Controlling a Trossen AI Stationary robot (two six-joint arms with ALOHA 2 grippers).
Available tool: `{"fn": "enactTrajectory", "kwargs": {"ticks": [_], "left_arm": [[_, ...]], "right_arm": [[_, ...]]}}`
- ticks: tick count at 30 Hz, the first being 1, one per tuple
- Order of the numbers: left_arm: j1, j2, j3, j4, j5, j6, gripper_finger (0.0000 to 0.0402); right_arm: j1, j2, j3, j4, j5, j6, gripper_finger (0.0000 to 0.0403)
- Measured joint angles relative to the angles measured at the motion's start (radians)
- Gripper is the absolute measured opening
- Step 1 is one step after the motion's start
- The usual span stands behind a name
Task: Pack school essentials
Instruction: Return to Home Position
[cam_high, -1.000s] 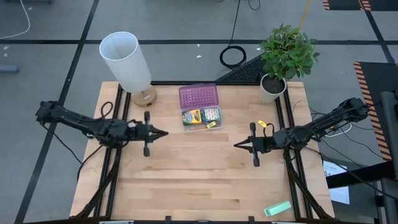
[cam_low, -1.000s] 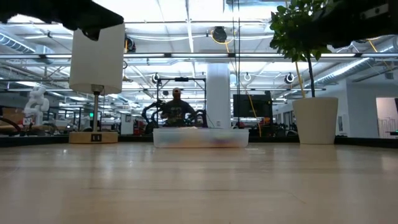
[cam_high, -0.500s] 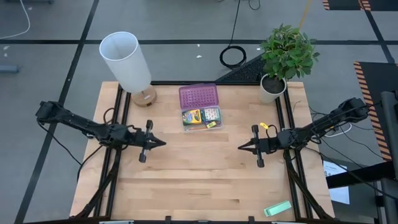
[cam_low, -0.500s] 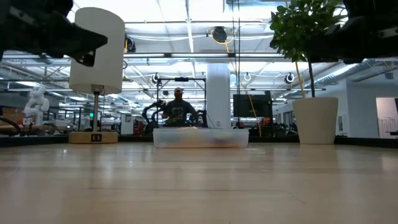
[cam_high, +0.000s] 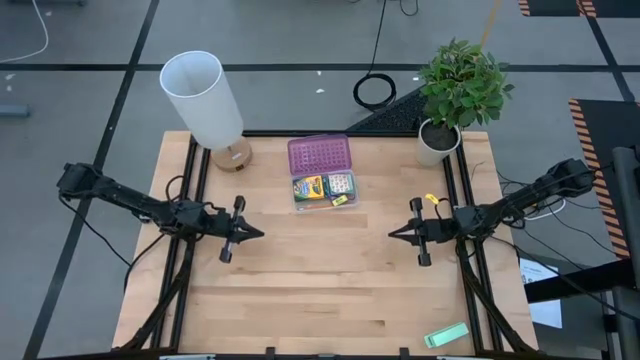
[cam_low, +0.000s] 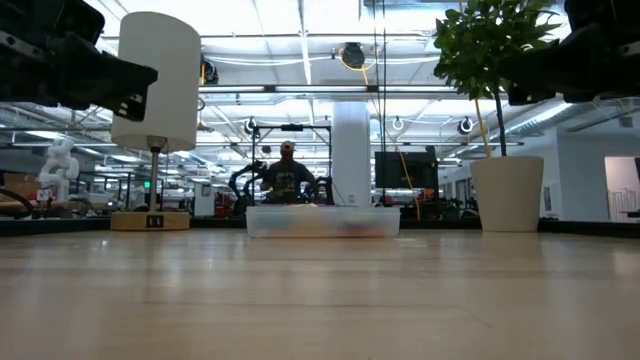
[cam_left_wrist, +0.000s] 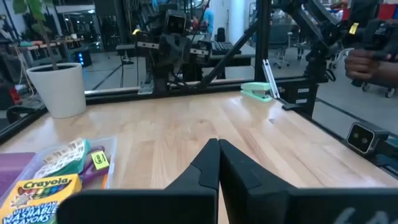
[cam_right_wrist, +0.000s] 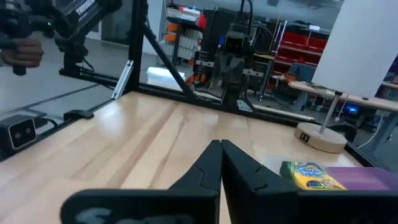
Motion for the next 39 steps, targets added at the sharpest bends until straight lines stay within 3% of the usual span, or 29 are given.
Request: {"fn": "enactTrajectory", "kwargs": {"ticks": [6, 20, 25, 31, 39], "left_arm": [[0.022, 0.000, 0.000, -0.004, 0.006, -0.021, 0.0007], [0.092, 0.000, 0.000, -0.003, 0.086, -0.031, 0.0009], [0.110, 0.000, 0.000, -0.003, 0.088, -0.038, 0.0003], [0.121, 0.000, 0.000, -0.003, 0.100, -0.040, 0.0010], [0.122, 0.000, 0.001, -0.004, 0.101, -0.064, 0.0012]], "right_arm": [[0.000, -0.062, -0.001, -0.027, 0.000, -0.051, 0.0000], [-0.010, -0.321, -0.003, -0.276, 0.001, -0.059, 0.0000], [-0.062, -0.405, -0.003, -0.347, -0.009, -0.075, 0.0000], [-0.185, -0.471, -0.003, -0.397, -0.154, -0.071, 0.0000], [-0.256, -0.508, -0.003, -0.473, -0.179, -0.047, 0.0000]]}}
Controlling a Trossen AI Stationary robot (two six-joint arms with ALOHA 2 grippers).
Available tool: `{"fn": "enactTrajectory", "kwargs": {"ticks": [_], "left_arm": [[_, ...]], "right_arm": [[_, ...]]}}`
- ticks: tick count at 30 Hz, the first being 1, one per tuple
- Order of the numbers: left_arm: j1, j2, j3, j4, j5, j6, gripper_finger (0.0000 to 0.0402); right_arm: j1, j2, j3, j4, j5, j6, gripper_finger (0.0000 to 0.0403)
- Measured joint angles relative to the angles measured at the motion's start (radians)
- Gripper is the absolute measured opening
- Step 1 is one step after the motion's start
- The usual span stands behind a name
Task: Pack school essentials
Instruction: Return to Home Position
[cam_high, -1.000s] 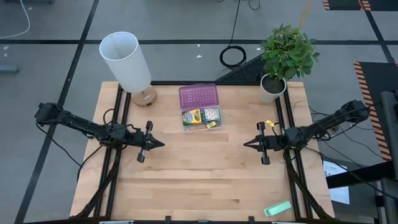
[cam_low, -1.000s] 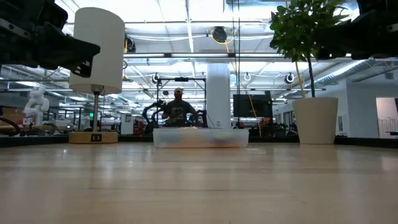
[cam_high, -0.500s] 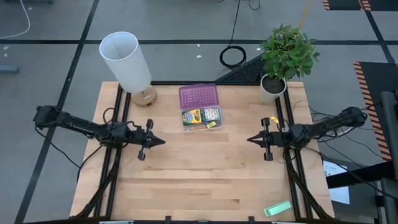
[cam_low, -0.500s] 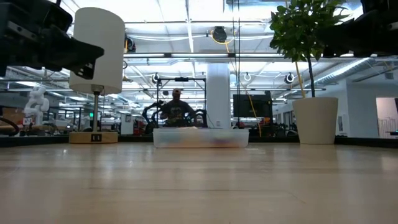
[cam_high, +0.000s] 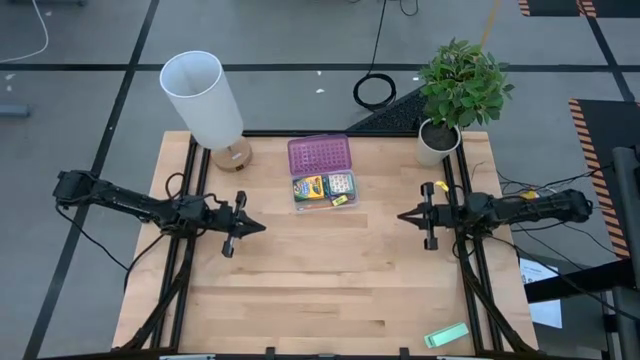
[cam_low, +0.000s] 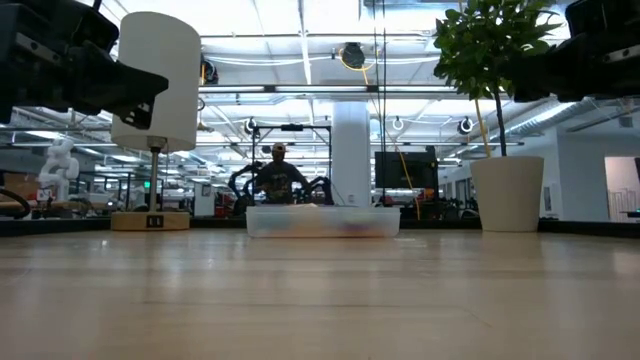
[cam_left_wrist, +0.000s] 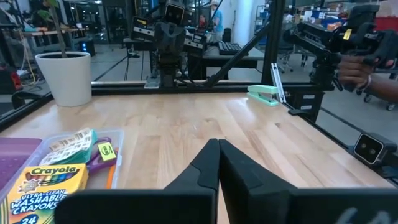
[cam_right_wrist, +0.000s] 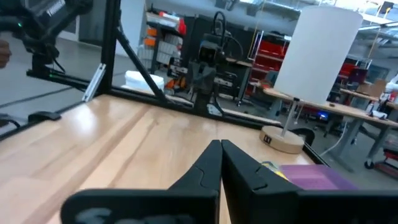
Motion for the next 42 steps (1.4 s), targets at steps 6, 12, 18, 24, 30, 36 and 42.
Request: {"fn": "enactTrajectory", "kwargs": {"ticks": [6, 12, 18, 24, 30, 36, 42], "left_arm": [[0.000, 0.000, 0.000, -0.003, 0.000, 0.014, 0.0003], [0.001, 0.000, 0.000, -0.004, -0.013, 0.018, 0.0013], [0.002, 0.000, 0.000, -0.004, -0.015, 0.024, 0.0004], [0.002, 0.000, 0.000, -0.004, -0.015, 0.024, 0.0012], [0.002, 0.000, 0.000, -0.007, -0.015, 0.015, 0.0006], [0.002, 0.000, 0.000, -0.009, -0.015, 0.011, 0.0015], [0.002, 0.000, 0.000, -0.009, -0.015, 0.014, 0.0004]], "right_arm": [[0.000, -0.046, 0.000, -0.025, 0.024, -0.048, 0.0000], [-0.015, -0.114, 0.000, -0.072, -0.018, -0.077, 0.0000], [-0.080, -0.174, 0.000, -0.114, -0.106, -0.077, 0.0000], [-0.154, -0.215, 0.000, -0.166, -0.161, -0.075, 0.0000], [-0.185, -0.228, -0.001, -0.191, -0.170, -0.024, 0.0000], [-0.185, -0.228, -0.001, -0.204, -0.148, -0.019, 0.0000], [-0.184, -0.227, -0.001, -0.253, -0.149, -0.044, 0.0000]]}}
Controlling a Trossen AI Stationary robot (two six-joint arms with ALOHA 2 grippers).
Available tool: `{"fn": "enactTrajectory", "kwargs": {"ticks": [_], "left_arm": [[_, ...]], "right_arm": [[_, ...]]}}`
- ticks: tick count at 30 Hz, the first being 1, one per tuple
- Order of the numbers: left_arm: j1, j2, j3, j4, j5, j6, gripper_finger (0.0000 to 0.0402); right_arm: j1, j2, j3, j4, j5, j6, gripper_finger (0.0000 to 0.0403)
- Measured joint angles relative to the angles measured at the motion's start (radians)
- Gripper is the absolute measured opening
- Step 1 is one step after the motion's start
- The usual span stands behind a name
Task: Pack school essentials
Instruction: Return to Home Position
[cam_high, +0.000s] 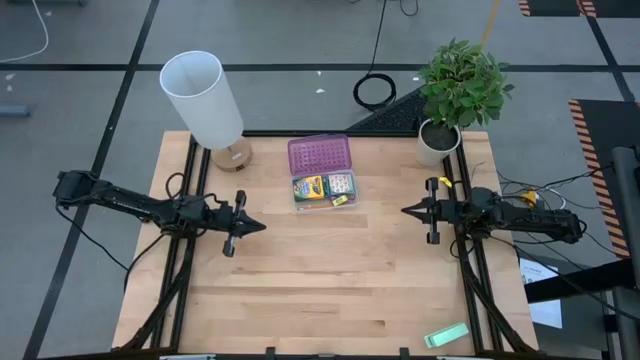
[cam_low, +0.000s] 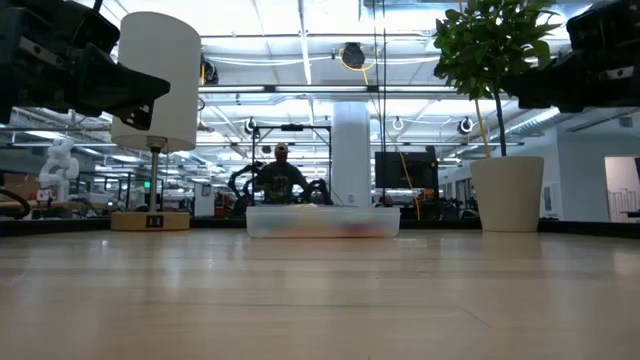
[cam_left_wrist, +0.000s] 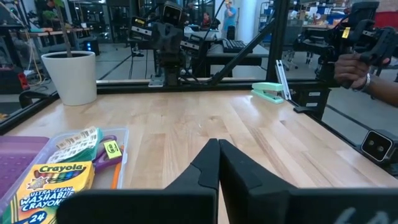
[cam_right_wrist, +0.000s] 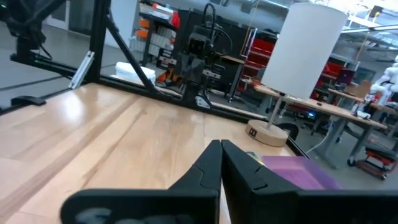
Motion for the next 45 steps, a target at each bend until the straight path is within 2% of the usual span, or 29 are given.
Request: {"fn": "enactTrajectory", "kwargs": {"ticks": [9, 24, 34, 42, 45], "left_arm": [[0.000, 0.000, 0.000, 0.000, 0.000, -0.007, 0.0016], [0.013, -0.007, 0.000, -0.001, 0.057, -0.003, 0.0004], [0.050, -0.157, 0.000, -0.117, 0.048, -0.054, 0.0003], [-0.009, -0.316, 0.000, -0.304, -0.076, -0.047, 0.0002], [-0.018, -0.372, 0.000, -0.368, -0.083, -0.033, 0.0001]], "right_arm": [[0.000, 0.001, 0.000, -0.003, -0.003, 0.020, 0.0000], [0.000, 0.001, 0.000, -0.003, -0.004, 0.022, 0.0000], [0.000, 0.002, 0.001, -0.002, -0.004, 0.022, 0.0000], [0.000, 0.002, 0.001, -0.002, -0.004, 0.022, 0.0000], [0.000, 0.002, 0.001, -0.002, -0.004, 0.022, 0.0000]]}}
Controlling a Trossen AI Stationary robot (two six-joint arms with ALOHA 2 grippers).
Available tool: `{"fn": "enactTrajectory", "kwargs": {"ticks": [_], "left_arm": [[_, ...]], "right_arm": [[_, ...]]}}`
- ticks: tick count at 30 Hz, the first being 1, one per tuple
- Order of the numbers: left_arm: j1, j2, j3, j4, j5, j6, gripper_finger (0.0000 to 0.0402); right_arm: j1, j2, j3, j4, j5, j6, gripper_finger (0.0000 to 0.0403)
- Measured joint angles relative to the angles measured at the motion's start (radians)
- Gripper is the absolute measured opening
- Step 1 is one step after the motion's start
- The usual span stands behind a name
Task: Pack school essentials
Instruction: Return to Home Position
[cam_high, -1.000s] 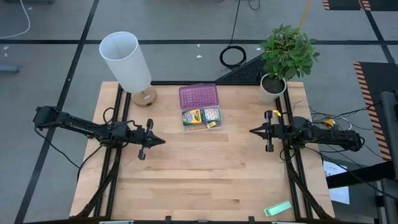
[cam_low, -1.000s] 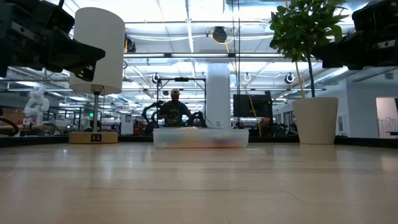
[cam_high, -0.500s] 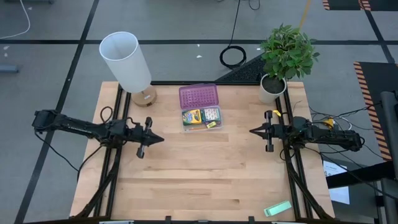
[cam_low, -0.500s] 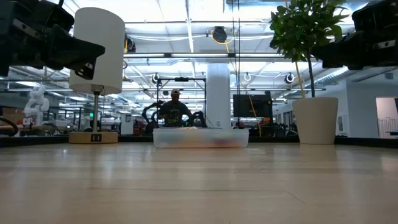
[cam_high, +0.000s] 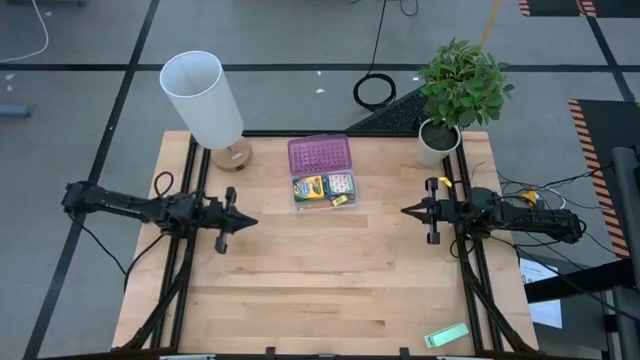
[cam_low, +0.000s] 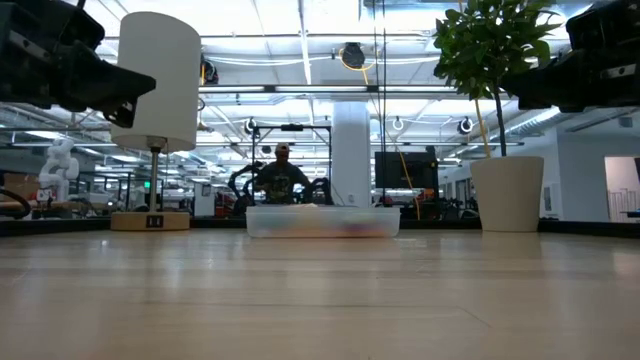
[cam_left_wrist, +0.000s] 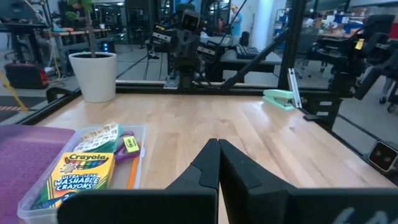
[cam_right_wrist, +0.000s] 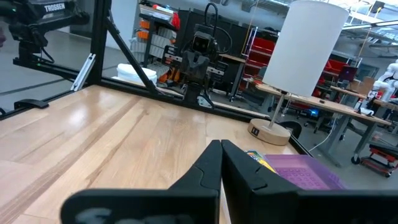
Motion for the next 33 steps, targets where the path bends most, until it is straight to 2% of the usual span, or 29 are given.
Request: {"fn": "enactTrajectory", "kwargs": {"ticks": [8, 16, 33], "left_arm": [[0.016, -0.153, 0.000, -0.093, 0.029, 0.096, 0.0002], [0.054, -0.324, 0.000, -0.260, 0.033, 0.092, 0.0002], [0.053, -0.320, 0.002, -0.276, 0.057, 0.123, 0.0002]], "right_arm": [[0.000, 0.000, 0.000, 0.000, 0.000, 0.000, 0.0000], [0.000, 0.000, 0.000, 0.000, 0.000, 0.000, 0.0000], [0.000, 0.000, -0.001, 0.004, -0.002, 0.000, 0.0000]]}}
